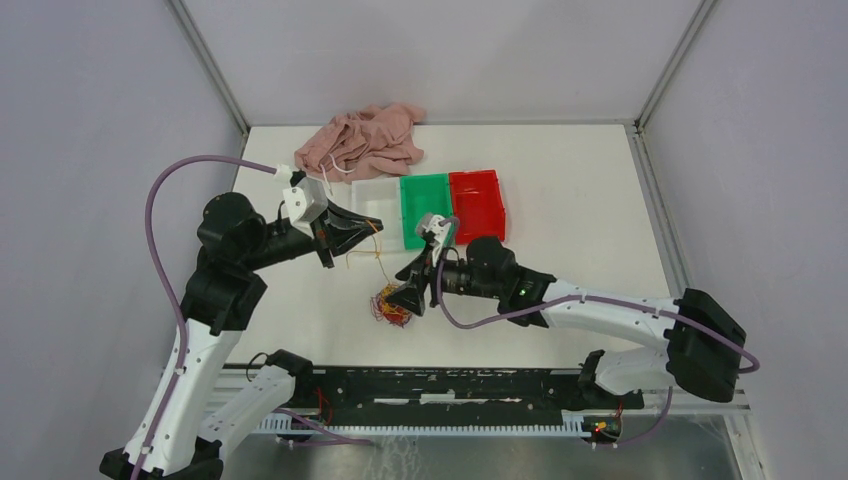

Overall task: Untangle the cables
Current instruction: Untie the cable.

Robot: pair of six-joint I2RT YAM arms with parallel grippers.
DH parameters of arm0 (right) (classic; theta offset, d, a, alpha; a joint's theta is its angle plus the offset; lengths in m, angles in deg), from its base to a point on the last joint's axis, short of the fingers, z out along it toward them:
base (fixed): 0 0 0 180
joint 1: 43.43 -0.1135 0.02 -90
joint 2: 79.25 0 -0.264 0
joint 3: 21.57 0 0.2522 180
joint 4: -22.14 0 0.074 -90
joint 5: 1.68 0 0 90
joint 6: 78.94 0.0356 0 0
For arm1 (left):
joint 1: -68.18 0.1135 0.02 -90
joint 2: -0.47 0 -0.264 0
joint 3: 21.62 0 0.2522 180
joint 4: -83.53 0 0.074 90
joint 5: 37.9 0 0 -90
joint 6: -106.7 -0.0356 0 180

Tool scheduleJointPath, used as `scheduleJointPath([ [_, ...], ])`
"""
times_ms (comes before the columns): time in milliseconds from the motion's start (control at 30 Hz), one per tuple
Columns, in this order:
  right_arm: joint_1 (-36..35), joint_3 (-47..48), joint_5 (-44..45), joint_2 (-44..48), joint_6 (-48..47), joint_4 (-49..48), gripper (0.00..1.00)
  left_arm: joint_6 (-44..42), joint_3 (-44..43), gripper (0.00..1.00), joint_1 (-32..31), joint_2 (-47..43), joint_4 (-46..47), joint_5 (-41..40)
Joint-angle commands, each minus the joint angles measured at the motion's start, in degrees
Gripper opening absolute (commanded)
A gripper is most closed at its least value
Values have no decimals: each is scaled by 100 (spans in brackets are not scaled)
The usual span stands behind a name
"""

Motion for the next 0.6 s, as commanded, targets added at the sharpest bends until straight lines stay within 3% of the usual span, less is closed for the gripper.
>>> scheduleJointPath([
  [0, -162, 706, -76, -554, -295, -735, 65, 127, -55, 3, -23, -28, 138, 64],
  [400, -189, 904, -207, -1711, 345, -1584, 41, 315, -667, 3, -23, 104, 155, 182],
  [567, -170, 608, -60, -2000, 709, -1921, 38, 480, -1084, 3, -20, 231, 399, 205],
])
